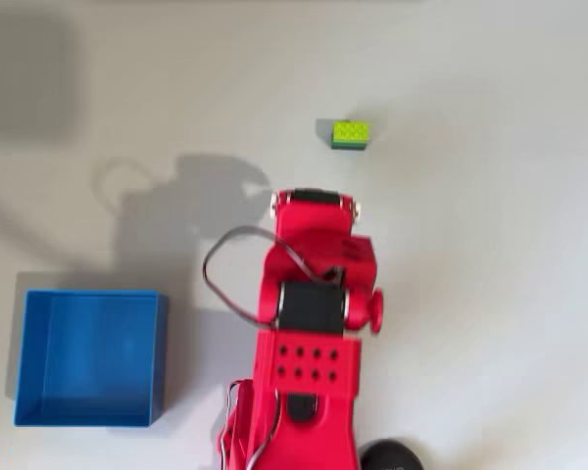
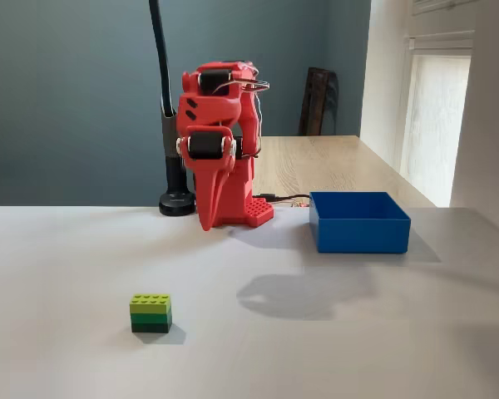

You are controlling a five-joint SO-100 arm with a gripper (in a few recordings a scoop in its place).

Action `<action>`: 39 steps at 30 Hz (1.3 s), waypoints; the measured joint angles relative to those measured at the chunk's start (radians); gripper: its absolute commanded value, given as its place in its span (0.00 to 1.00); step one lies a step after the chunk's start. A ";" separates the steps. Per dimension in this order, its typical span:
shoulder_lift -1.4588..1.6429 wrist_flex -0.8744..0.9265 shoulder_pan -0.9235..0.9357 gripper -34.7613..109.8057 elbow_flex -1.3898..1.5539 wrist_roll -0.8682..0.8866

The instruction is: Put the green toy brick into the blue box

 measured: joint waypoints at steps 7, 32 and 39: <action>-0.258 0.225 0.044 0.37 -0.327 -0.060; -0.966 0.288 0.127 0.40 -0.897 -0.247; -1.109 0.288 0.129 0.40 -1.028 -0.247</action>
